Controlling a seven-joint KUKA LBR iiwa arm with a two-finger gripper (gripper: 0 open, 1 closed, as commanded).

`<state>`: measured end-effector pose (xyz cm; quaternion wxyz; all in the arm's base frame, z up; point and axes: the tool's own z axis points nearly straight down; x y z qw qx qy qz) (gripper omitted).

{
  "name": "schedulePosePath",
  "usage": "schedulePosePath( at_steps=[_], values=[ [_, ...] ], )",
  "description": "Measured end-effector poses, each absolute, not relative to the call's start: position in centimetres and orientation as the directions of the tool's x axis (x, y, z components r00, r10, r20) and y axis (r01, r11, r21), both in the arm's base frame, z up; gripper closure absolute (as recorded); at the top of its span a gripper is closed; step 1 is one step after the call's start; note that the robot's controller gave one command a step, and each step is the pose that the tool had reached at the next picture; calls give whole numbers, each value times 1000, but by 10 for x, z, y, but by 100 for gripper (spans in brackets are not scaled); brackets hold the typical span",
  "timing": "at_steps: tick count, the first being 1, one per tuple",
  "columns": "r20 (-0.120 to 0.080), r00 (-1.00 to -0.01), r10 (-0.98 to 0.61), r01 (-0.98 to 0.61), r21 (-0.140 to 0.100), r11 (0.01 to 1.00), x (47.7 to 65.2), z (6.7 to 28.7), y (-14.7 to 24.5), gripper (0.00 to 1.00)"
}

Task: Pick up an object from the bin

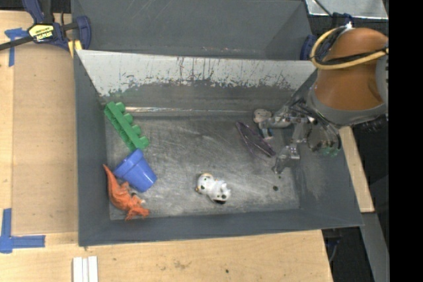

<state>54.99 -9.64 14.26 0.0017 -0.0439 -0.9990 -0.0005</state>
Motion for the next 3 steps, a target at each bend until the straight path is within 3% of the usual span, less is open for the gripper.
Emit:
schedulePosePath(
  at_steps=[1, 2, 3],
  values=[
    [-4, -962, 274, 274, 1, 962, 575, 158, -93, 0],
    [-8, -933, 359, 359, 3, 933, 586, 90, -74, 0],
    [-21, -947, 319, 319, 2, 948, 589, 76, -68, 100]
  ],
)
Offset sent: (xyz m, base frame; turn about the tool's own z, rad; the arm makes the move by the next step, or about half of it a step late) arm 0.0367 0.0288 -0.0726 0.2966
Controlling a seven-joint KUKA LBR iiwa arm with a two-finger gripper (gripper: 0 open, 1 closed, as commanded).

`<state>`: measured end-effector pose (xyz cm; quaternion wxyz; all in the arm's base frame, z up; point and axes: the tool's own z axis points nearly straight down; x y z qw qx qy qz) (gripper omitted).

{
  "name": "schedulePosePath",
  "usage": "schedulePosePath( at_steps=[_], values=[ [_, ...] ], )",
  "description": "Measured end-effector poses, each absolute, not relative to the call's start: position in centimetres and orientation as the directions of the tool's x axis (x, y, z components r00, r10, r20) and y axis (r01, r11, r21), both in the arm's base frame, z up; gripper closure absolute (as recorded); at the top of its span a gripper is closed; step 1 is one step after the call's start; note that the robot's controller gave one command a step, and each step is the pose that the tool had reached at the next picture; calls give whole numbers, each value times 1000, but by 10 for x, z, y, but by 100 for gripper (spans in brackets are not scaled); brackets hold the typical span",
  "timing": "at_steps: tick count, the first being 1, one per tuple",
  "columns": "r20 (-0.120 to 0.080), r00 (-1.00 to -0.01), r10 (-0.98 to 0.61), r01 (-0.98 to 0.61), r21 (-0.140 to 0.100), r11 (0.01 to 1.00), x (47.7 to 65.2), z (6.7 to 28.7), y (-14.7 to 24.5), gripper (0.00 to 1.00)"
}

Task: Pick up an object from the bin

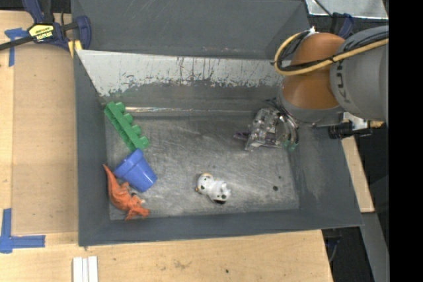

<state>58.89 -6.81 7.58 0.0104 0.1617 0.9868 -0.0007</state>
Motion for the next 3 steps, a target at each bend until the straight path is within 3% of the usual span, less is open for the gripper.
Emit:
schedulePosePath(
  at_steps=[2, 3],
  values=[
    [-17, -948, 319, 319, 1, 948, 589, 77, -68, 100],
    [-1, -948, 318, 318, -1, 948, 586, 85, -68, 100]
  ],
)
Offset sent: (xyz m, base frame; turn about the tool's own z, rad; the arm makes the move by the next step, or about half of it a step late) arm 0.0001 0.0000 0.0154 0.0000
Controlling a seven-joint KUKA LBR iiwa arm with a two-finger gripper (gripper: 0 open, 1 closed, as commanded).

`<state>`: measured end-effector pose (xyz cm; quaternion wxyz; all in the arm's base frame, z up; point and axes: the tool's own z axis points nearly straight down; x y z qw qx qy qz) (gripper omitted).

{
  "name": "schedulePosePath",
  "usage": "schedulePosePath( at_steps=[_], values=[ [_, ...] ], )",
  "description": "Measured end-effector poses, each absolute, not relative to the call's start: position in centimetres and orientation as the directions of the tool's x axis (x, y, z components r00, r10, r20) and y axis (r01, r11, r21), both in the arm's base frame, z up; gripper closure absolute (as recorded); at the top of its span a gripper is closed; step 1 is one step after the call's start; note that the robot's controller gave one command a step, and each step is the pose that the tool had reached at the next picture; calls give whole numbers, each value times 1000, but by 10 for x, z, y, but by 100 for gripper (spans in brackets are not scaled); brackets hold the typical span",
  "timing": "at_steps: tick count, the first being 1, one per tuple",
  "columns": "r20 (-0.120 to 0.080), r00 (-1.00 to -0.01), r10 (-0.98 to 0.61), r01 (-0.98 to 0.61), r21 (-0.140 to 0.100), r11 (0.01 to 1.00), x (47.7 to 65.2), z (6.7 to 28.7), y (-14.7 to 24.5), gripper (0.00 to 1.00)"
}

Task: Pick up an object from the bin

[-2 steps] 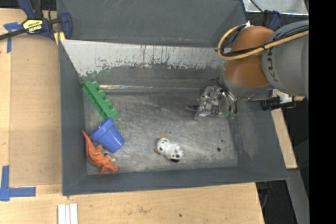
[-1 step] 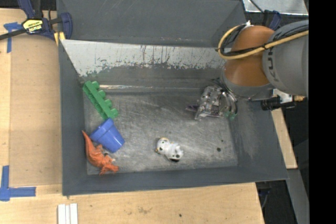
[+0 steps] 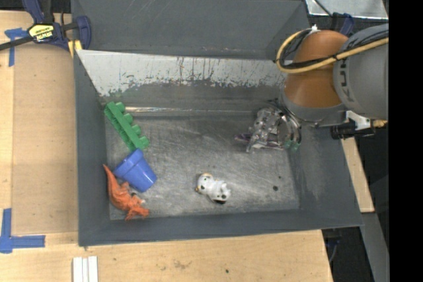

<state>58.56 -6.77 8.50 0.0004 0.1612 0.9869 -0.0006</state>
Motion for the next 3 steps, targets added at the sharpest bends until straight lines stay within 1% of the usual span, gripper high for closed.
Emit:
schedulePosePath(
  at_steps=[1, 2, 3],
  values=[
    [4, -948, 318, 318, -1, 948, 584, 105, -67, 100],
    [-2, -948, 318, 318, 1, 948, 586, 124, -67, 100],
    [-6, -948, 317, 317, 1, 948, 587, 138, -68, 100]
  ],
)
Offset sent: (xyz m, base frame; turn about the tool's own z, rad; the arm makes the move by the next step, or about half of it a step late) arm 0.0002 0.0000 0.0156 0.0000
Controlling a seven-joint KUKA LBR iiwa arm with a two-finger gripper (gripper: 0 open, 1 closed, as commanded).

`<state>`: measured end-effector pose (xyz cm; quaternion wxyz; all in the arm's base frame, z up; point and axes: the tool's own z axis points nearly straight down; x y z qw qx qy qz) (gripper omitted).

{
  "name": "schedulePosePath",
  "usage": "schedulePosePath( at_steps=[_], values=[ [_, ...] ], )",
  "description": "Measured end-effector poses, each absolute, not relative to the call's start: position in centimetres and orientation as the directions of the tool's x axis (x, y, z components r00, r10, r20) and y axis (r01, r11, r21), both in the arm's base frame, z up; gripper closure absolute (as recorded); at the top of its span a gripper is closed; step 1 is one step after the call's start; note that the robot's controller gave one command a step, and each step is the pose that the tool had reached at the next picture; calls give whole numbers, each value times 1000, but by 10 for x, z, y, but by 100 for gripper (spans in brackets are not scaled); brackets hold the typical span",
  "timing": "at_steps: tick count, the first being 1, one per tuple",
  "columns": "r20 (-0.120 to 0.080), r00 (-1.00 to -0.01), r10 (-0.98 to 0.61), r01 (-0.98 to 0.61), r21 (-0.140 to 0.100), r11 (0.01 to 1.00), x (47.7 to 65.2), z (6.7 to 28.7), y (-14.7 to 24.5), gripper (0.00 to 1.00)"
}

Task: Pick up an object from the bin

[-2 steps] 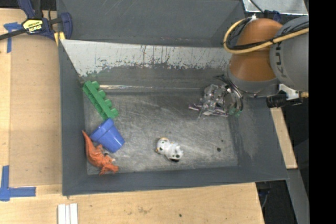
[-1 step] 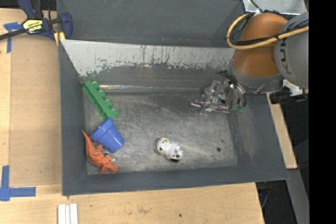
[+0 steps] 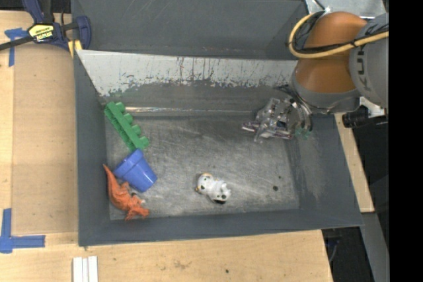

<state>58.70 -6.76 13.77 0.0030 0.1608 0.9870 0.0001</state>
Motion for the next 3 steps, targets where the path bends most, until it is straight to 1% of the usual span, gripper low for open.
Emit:
schedulePosePath(
  at_steps=[1, 2, 3],
  values=[
    [-3, -948, 317, 317, 1, 948, 587, 147, -68, 100],
    [0, -948, 317, 317, 0, 948, 586, 162, -68, 100],
    [-3, -948, 317, 317, 1, 948, 586, 178, -68, 100]
  ],
)
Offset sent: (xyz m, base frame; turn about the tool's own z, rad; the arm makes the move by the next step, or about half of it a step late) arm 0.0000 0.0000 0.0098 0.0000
